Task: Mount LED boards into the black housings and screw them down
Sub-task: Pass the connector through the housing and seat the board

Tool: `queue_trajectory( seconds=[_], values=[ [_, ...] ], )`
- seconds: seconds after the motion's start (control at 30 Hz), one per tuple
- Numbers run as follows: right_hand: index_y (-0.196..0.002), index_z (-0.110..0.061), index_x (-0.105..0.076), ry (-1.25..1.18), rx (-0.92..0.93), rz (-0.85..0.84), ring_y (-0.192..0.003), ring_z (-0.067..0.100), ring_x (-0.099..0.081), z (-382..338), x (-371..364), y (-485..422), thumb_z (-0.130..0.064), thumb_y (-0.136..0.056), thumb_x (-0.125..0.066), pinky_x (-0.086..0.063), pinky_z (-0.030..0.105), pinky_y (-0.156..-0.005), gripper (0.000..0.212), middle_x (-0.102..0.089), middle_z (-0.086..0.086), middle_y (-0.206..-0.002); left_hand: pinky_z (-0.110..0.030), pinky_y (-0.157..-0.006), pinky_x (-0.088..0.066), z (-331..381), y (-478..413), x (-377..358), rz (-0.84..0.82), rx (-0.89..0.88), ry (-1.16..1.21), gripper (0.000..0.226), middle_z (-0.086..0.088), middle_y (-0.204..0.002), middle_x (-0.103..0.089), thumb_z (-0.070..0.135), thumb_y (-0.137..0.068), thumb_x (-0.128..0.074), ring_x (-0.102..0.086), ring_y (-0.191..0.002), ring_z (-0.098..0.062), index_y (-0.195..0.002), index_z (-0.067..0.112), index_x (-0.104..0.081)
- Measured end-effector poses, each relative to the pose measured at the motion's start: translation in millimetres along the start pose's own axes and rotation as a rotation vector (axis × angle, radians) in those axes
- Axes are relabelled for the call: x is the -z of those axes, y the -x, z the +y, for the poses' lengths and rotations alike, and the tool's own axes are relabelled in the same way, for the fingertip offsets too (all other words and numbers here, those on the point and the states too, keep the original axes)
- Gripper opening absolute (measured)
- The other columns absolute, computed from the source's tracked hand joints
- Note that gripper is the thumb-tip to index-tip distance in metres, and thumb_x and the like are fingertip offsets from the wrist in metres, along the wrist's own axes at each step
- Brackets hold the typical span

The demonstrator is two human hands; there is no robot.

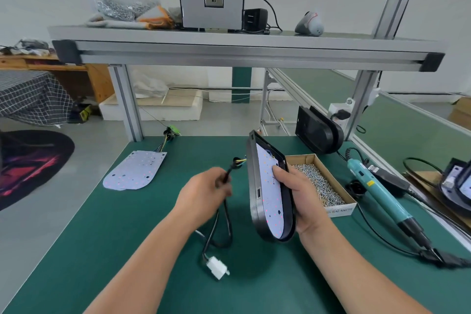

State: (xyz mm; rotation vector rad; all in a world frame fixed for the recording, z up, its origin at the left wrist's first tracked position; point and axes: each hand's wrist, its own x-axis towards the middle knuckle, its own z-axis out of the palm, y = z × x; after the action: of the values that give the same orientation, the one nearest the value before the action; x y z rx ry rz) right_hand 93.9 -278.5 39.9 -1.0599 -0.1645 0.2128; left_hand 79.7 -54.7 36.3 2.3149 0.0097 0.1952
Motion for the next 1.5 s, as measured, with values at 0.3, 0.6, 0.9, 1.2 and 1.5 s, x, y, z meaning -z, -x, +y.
queue_trajectory(
  seconds=[0.3,0.6,0.9,1.2,1.5],
  values=[
    [-0.125,-0.006,-0.071,0.161,-0.065,-0.171,-0.091,0.031,-0.075,9,3,-2,-0.02,-0.092,-0.073,-0.06,0.036,-0.074,0.036,-0.075,0.019,-0.114,-0.022,-0.082,-0.047,-10,-3,-3,0.663,-0.153,0.434,0.054,0.003,-0.103,-0.056,-0.011,-0.093,-0.05,-0.055,-0.092,-0.011,-0.092,0.043,-0.056],
    [-0.12,-0.008,-0.072,0.441,-0.184,-0.047,-0.095,0.032,-0.077,10,17,-7,-0.003,-0.101,-0.063,-0.062,0.04,-0.079,0.022,-0.079,0.015,-0.111,-0.007,-0.087,-0.037,-50,-2,16,-0.007,-0.236,-0.067,0.035,0.016,-0.114,-0.058,0.013,-0.081,-0.07,-0.053,-0.109,0.003,-0.112,0.029,-0.073],
    [-0.102,-0.031,-0.067,0.987,-0.027,0.073,-0.089,-0.006,-0.069,11,12,-7,-0.021,-0.095,-0.074,-0.051,0.011,-0.077,0.014,-0.074,-0.017,-0.098,-0.031,-0.112,-0.043,-38,6,18,-0.197,-0.059,0.197,0.058,0.018,-0.133,-0.064,0.016,-0.084,-0.039,-0.055,-0.125,-0.002,-0.128,0.041,-0.068],
    [-0.137,-0.021,-0.053,1.232,-0.083,0.074,-0.118,0.018,-0.059,9,6,-6,-0.028,-0.091,-0.075,-0.049,0.038,-0.101,0.052,-0.058,0.0,-0.131,-0.037,-0.114,-0.036,-23,7,-6,-0.1,-0.056,0.053,0.048,0.024,-0.134,-0.058,0.06,-0.097,-0.066,-0.035,-0.136,-0.011,-0.14,0.04,-0.061],
    [-0.145,-0.027,-0.053,1.432,0.047,0.051,-0.113,0.013,-0.059,-37,7,8,-0.05,-0.096,-0.063,-0.046,0.033,-0.097,0.055,-0.058,-0.009,-0.126,-0.039,-0.116,-0.039,-10,10,-9,-0.046,-0.096,-0.035,0.061,0.026,-0.147,-0.044,0.062,-0.097,-0.059,-0.042,-0.14,-0.013,-0.154,0.043,-0.047]
  ],
)
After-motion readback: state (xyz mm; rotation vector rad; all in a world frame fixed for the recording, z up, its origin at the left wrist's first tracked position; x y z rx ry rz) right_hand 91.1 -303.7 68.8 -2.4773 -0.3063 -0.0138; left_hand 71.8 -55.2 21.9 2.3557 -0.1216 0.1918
